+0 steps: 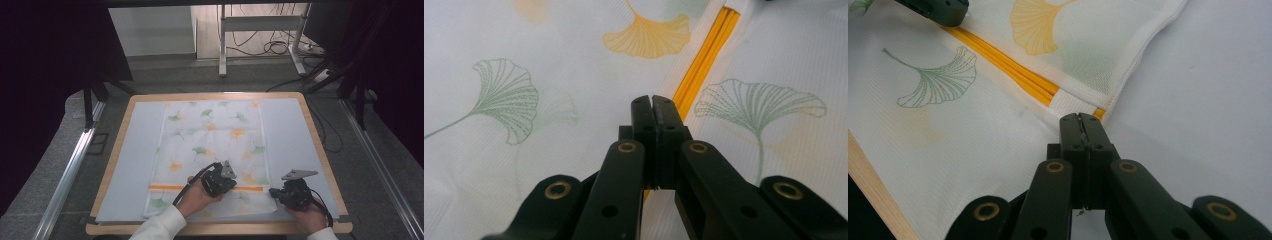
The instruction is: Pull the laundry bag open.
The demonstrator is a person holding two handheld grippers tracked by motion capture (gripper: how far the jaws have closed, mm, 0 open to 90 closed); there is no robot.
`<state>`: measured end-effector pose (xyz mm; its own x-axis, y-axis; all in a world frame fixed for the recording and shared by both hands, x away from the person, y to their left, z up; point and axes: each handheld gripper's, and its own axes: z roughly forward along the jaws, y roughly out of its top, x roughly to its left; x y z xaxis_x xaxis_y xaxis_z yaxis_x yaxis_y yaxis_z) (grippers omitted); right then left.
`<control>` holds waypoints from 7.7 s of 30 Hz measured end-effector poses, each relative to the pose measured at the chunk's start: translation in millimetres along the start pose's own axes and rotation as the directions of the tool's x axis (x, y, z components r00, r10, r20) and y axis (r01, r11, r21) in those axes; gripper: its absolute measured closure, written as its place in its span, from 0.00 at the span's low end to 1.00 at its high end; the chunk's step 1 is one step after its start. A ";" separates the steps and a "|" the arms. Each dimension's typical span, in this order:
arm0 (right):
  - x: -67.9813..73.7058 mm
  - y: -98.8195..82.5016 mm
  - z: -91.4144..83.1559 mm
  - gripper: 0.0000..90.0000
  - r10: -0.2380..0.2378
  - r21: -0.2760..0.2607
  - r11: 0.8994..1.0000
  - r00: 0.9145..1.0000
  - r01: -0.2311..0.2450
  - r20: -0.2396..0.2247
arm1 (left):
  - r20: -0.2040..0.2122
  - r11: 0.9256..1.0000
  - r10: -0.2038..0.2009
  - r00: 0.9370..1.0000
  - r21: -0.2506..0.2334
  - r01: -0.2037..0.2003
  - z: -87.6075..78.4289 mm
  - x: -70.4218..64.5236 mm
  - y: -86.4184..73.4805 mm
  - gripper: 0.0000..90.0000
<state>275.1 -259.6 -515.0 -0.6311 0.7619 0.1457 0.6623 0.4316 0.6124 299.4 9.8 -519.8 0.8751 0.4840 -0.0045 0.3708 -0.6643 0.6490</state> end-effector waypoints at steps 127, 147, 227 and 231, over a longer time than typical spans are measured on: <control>-0.8 0.1 0.3 1.00 0.000 -0.002 1.000 1.000 0.000 -0.003 | -0.066 0.996 -0.083 0.994 0.012 0.084 -44.4 28.7 -55.9 1.00; -0.9 0.2 0.1 1.00 -0.001 -0.001 1.000 1.000 0.001 -0.005 | -0.071 0.996 -0.087 0.994 0.019 0.089 -48.6 32.0 -60.8 1.00; -0.9 0.2 0.2 1.00 0.002 0.000 1.000 1.000 -0.002 -0.003 | -0.184 0.970 -0.231 0.955 0.026 0.240 -115.0 75.3 -147.7 1.00; -1.2 0.3 0.2 1.00 0.003 0.000 1.000 1.000 -0.003 -0.006 | -0.195 0.970 -0.228 0.954 0.036 0.239 -118.4 76.9 -150.1 1.00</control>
<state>276.2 -260.3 -515.2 -0.6312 0.7606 0.1520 0.6644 0.4291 0.6118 274.2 214.1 -527.5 0.6898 0.7240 -0.0039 0.5802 -0.5495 0.6012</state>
